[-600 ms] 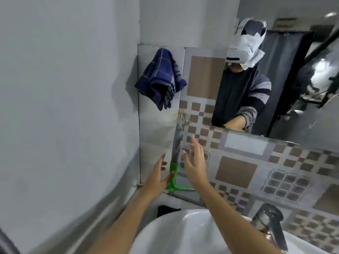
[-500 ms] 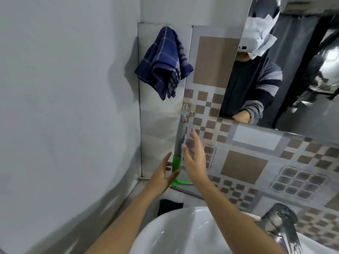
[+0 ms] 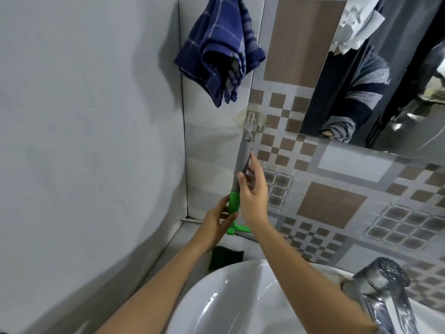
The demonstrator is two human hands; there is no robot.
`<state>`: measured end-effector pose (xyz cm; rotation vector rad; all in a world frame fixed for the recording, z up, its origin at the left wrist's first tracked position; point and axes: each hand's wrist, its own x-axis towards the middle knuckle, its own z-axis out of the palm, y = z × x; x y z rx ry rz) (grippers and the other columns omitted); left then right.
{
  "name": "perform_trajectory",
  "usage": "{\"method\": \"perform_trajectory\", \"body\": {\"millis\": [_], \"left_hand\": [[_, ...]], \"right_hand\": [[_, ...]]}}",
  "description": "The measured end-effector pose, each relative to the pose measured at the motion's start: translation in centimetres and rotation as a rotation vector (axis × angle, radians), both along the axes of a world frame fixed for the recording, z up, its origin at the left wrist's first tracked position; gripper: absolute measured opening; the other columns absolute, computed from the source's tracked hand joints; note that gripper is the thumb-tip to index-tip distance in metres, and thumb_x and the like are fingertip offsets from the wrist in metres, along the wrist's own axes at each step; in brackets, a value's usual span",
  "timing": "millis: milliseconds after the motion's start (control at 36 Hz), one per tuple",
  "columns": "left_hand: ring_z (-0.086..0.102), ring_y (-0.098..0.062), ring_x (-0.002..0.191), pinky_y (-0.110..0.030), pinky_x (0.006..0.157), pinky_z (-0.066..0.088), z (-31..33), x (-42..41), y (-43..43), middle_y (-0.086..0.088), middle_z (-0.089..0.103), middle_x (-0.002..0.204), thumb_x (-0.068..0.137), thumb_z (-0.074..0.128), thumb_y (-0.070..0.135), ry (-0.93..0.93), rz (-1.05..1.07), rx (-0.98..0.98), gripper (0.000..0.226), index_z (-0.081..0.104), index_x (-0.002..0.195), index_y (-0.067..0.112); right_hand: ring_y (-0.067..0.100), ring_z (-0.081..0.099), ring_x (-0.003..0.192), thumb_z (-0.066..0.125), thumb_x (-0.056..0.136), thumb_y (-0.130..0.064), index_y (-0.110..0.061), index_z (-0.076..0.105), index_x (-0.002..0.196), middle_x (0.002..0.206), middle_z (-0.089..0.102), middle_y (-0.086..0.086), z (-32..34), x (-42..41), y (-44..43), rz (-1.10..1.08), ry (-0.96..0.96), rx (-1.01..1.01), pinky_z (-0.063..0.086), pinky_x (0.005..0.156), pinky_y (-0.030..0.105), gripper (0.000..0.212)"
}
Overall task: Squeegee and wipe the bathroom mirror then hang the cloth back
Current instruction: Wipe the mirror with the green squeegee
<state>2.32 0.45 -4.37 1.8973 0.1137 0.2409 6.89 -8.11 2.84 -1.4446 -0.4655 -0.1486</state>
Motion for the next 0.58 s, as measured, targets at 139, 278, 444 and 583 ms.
{"method": "perform_trajectory", "body": {"millis": [139, 278, 444, 583], "left_hand": [[0.061, -0.008, 0.092, -0.019, 0.075, 0.053, 1.1, -1.0, 0.5, 0.005, 0.061, 0.105, 0.091, 0.052, 0.035, -0.007, -0.026, 0.061, 0.041, 0.037, 0.13, 0.037], [0.057, -0.003, 0.096, -0.017, 0.076, 0.05, 3.4, -2.1, 0.2, 0.01, 0.058, 0.107, 0.092, 0.051, 0.037, -0.066, -0.031, 0.089, 0.046, 0.032, 0.134, 0.041], [0.058, -0.005, 0.094, -0.025, 0.084, 0.051, 8.3, -3.9, -2.3, 0.016, 0.055, 0.098, 0.093, 0.045, 0.037, -0.215, -0.076, 0.156, 0.044, 0.025, 0.131, 0.047], [0.051, -0.012, 0.113, -0.031, 0.098, 0.044, 12.5, -4.9, -4.7, 0.008, 0.05, 0.122, 0.095, 0.045, 0.026, -0.262, -0.183, 0.228, 0.047, 0.027, 0.135, 0.045]], "right_hand": [[0.009, 0.054, 0.113, 0.05, 0.092, -0.001, -0.018, 0.038, 0.139, 0.129, 0.053, 0.002, 0.7, -1.1, -0.6, -0.005, -0.002, 0.015, 0.048, 0.098, 0.028, 0.051], [0.007, 0.06, 0.101, 0.05, 0.092, -0.001, -0.017, 0.035, 0.137, 0.119, 0.055, 0.005, 2.9, -2.1, -2.2, 0.016, -0.072, 0.051, 0.054, 0.085, 0.026, 0.051], [0.0, 0.061, 0.094, 0.055, 0.087, 0.002, -0.026, 0.035, 0.129, 0.116, 0.049, -0.005, 7.8, -3.9, -6.4, 0.005, -0.2, 0.123, 0.053, 0.076, 0.018, 0.054], [0.003, 0.058, 0.102, 0.066, 0.078, 0.008, -0.021, 0.029, 0.137, 0.138, 0.038, 0.007, 12.1, -5.2, -11.8, -0.083, -0.295, 0.143, 0.052, 0.082, 0.019, 0.075]]}}
